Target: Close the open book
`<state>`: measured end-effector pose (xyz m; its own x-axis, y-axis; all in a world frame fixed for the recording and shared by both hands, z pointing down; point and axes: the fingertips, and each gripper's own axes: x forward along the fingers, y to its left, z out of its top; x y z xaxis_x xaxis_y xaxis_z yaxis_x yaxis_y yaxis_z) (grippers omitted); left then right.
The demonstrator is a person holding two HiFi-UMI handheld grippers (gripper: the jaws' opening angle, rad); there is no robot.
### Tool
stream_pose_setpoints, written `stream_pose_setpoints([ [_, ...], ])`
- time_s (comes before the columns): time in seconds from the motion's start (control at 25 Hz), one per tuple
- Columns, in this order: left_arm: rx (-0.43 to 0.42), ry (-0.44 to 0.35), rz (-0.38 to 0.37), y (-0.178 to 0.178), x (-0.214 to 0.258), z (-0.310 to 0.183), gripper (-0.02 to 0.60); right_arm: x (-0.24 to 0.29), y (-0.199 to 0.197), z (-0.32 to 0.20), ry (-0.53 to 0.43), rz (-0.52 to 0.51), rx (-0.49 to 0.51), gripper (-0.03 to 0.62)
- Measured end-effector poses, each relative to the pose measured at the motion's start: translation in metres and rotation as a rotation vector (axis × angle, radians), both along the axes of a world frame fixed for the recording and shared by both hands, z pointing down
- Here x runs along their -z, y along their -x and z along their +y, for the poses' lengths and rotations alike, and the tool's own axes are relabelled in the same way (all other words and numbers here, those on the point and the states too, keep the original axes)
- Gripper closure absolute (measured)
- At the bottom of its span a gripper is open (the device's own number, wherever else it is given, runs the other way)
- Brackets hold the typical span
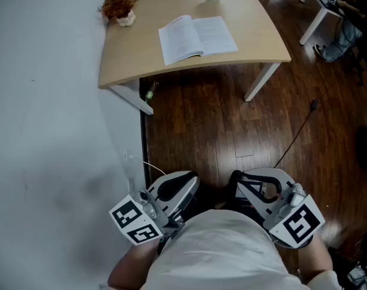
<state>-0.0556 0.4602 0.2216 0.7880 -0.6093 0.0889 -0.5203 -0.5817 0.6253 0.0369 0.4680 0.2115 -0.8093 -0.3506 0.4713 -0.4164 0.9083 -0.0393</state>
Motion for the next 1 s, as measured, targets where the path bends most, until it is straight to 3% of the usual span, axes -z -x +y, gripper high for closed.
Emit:
stream_pose_setpoints([
  [0.28,-0.025,0.002,0.000,0.023,-0.006,-0.005,0.583,-0.006,0.019,-0.015,-0.060,0.052,0.001,0.560],
  [0.56,0.009,0.030,-0.002,0.030,-0.017,-0.044,0.584,-0.017,0.024,-0.070,-0.118,0.079,0.042,0.557],
  [1.0,0.172,0.078,-0.064,0.026,-0.031,-0.159,0.584,-0.037,0.015,-0.198,-0.102,0.071,0.174,0.557],
])
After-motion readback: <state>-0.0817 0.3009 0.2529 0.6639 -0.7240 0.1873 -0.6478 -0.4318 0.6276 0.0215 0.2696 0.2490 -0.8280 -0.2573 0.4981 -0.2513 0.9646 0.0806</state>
